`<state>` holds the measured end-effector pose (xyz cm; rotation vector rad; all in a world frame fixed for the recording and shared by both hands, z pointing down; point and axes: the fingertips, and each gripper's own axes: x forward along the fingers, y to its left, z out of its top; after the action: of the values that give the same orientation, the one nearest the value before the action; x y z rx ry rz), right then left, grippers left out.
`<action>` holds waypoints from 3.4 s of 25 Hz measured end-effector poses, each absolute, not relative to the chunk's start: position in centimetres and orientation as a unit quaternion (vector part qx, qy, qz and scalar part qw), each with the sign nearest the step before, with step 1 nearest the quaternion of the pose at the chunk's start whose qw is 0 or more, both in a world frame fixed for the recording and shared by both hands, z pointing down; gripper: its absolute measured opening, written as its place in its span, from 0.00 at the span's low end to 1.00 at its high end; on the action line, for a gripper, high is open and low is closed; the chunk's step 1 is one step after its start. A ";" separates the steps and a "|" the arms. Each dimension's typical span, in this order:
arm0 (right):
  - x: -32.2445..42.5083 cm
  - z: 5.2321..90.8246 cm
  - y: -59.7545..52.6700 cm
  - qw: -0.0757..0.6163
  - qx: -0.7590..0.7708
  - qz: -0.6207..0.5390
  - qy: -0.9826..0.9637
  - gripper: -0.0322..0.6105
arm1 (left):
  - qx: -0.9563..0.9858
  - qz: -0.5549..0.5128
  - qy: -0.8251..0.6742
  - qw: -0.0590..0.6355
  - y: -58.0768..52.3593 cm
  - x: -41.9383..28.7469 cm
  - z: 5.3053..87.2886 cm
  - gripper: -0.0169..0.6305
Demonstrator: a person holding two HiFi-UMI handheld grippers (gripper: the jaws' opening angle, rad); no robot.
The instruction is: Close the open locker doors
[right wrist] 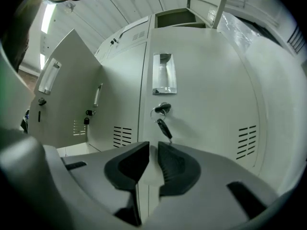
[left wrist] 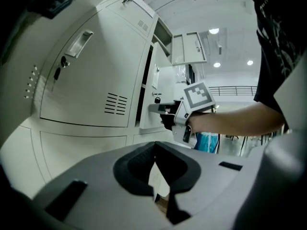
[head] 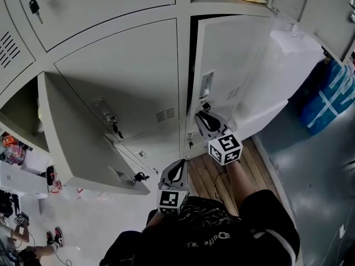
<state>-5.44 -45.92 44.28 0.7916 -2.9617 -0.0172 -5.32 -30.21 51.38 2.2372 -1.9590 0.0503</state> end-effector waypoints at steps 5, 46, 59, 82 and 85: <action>-7.1 44.4 -47.8 0.044 0.262 -0.007 -0.964 0.13 | 0.741 0.007 -0.666 0.083 -30.6 -6.0 51.2 0.04; 28.3 5.9 -48.7 -0.298 0.490 -0.170 -0.801 0.37 | 0.771 -0.013 -0.632 0.080 -32.6 -1.6 47.3 0.04; 24.2 4.8 -44.6 -0.271 0.426 -0.208 -0.838 0.21 | 0.759 -0.004 -0.644 0.092 -32.6 -1.5 48.1 0.04; 0.7 6.0 -40.9 -0.249 0.194 -0.228 -0.921 0.15 | 0.731 -0.002 -0.674 0.102 -29.1 -5.2 49.5 0.04; -2.2 6.1 -42.2 -0.228 0.186 -0.229 -0.928 0.14 | 0.718 0.000 -0.688 0.101 -29.0 -6.4 49.6 0.04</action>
<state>-2.17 -42.19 6.06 0.6891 -3.4317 -0.8463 -6.42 -28.96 49.61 2.1230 -2.0335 0.0008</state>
